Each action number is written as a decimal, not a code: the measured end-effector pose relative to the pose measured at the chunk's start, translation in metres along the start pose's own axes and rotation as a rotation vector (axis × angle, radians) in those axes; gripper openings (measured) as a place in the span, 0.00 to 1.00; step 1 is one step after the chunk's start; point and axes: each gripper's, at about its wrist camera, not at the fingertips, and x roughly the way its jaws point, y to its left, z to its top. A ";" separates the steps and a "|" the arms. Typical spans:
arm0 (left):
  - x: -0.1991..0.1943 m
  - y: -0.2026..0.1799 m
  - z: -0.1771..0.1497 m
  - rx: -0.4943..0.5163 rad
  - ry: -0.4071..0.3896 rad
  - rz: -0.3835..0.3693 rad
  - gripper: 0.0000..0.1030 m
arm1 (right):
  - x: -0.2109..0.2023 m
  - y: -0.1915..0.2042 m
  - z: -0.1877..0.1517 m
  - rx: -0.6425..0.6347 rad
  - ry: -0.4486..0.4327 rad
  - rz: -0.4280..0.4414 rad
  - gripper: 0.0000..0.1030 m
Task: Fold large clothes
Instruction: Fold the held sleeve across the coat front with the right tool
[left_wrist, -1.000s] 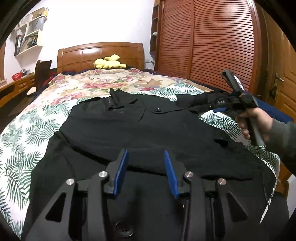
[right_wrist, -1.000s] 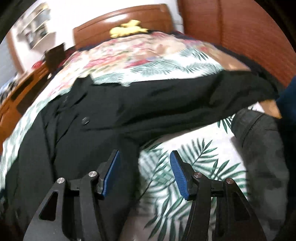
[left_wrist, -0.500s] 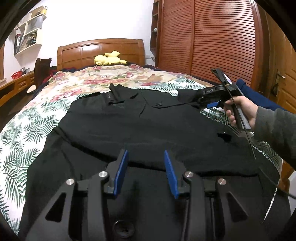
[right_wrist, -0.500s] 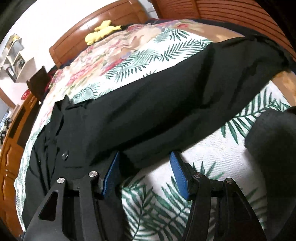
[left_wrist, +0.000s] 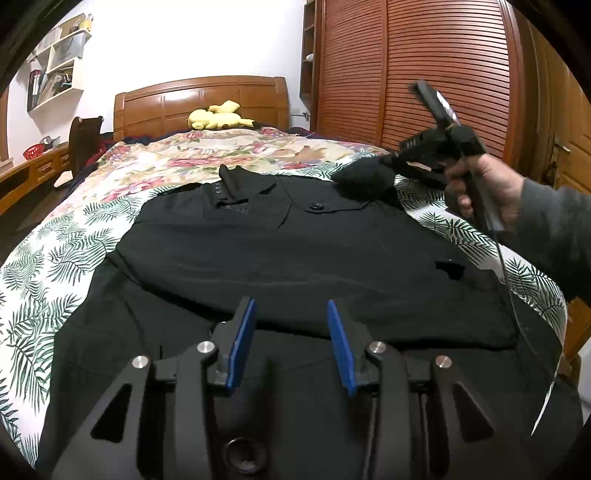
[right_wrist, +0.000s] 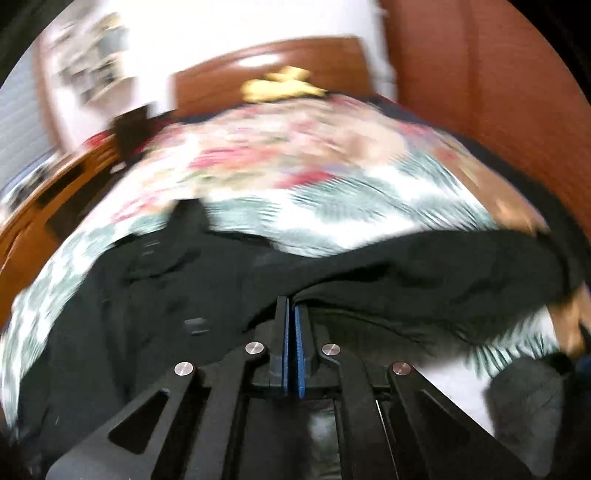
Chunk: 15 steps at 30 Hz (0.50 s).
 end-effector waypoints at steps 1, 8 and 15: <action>0.000 0.000 0.000 -0.001 0.001 0.000 0.38 | -0.007 0.022 -0.003 -0.056 0.008 0.059 0.01; 0.000 0.001 0.000 -0.001 0.001 0.000 0.38 | -0.017 0.092 -0.045 -0.217 0.149 0.070 0.01; 0.000 0.001 0.000 -0.001 0.001 0.000 0.38 | -0.055 0.067 -0.016 -0.110 0.006 0.009 0.57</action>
